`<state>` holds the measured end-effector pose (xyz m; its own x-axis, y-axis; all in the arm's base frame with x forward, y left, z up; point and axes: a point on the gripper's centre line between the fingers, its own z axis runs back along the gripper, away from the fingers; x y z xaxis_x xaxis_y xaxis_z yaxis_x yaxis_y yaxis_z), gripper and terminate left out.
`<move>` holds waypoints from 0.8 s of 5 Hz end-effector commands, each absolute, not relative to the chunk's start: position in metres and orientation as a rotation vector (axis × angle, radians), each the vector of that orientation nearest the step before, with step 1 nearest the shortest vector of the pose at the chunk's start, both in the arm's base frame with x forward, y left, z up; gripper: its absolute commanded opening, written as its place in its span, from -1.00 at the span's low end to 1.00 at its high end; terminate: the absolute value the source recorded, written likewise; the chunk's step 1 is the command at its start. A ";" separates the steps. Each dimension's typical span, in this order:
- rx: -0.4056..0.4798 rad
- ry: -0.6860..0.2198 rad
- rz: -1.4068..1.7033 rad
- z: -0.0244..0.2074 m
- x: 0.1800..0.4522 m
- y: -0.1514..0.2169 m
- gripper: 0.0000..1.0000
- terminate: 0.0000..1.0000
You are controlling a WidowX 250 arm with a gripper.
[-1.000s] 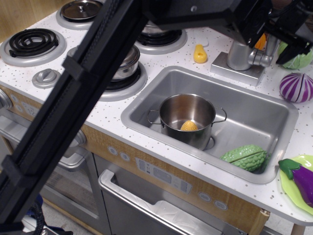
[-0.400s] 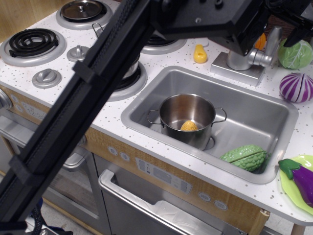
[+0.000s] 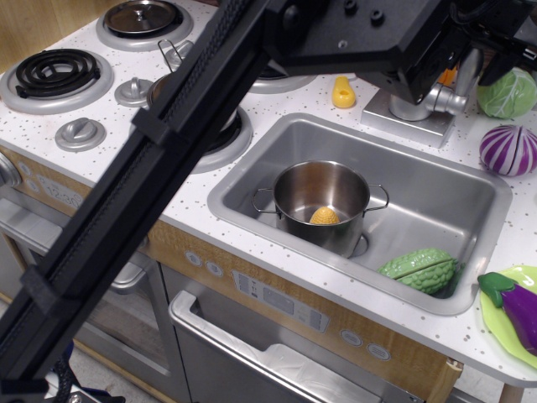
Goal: Turn lever vertical to front
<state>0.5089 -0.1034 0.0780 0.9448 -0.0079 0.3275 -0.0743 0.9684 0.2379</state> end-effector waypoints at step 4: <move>0.167 -0.276 0.158 0.094 0.462 -0.113 -1.00 -1.00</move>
